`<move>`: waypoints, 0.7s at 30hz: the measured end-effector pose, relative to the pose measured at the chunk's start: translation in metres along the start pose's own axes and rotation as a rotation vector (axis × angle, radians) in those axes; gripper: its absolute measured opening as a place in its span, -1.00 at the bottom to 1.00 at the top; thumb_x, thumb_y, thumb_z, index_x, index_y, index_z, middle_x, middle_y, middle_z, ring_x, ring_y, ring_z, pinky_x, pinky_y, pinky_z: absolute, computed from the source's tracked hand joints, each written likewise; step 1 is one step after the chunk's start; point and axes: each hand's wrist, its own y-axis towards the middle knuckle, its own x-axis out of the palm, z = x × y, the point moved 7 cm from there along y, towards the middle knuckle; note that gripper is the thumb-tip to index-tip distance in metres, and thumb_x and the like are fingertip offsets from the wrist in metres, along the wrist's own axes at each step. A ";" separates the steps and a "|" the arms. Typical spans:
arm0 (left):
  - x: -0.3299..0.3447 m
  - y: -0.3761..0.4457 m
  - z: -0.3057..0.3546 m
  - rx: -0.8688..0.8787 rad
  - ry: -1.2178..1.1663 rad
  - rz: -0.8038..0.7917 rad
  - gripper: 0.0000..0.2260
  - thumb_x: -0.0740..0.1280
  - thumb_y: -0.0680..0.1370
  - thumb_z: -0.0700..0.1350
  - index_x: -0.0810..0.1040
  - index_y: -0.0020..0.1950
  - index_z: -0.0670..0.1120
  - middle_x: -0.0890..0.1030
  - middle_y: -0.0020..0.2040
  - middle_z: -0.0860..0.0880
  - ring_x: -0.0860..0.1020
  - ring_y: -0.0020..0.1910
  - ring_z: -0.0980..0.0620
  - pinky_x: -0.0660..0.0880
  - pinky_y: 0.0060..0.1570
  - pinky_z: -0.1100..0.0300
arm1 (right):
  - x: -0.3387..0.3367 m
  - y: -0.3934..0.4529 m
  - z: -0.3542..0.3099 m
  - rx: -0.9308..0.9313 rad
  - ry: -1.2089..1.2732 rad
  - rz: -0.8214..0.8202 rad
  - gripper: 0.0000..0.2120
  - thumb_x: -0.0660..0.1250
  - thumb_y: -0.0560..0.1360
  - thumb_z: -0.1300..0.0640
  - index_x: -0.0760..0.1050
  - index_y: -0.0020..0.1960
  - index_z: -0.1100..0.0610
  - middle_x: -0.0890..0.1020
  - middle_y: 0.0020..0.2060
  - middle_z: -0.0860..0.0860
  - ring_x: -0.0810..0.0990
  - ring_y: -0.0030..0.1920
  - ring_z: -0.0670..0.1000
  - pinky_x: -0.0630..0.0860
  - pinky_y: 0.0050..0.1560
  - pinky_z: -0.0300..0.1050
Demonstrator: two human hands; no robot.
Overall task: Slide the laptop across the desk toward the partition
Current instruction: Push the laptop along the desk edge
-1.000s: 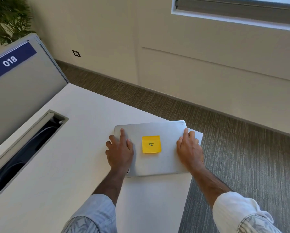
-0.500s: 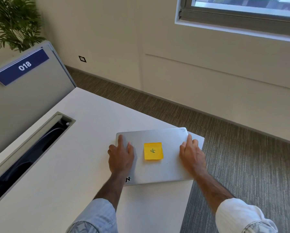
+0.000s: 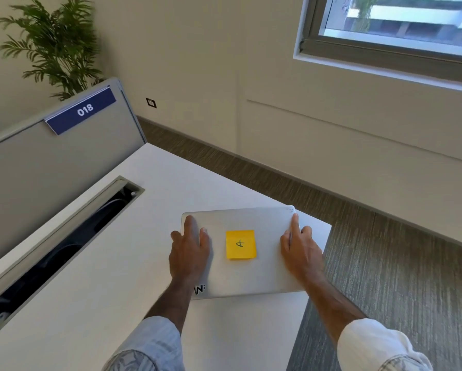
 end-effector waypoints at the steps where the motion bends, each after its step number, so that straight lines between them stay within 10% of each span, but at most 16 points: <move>1: -0.005 -0.002 -0.003 -0.004 0.001 0.006 -0.59 0.11 0.62 0.19 0.21 0.43 0.10 0.44 0.05 -0.20 0.57 -0.07 -0.32 0.44 -0.17 0.01 | -0.001 -0.002 -0.005 -0.008 0.005 0.002 -0.48 0.01 0.65 -0.03 0.04 0.59 0.01 0.35 -0.07 0.05 0.57 -0.19 0.21 0.44 -0.23 0.01; 21: -0.122 -0.055 -0.118 -0.157 0.008 0.128 -0.58 0.09 0.63 0.21 0.17 0.47 0.14 0.45 0.13 -0.21 0.60 -0.06 -0.27 0.60 -0.08 -0.09 | 0.035 -0.086 -0.119 -0.197 0.033 -0.105 -0.46 0.00 0.66 -0.10 -0.01 0.59 0.01 0.43 0.07 0.09 0.60 -0.10 0.09 0.63 -0.13 0.05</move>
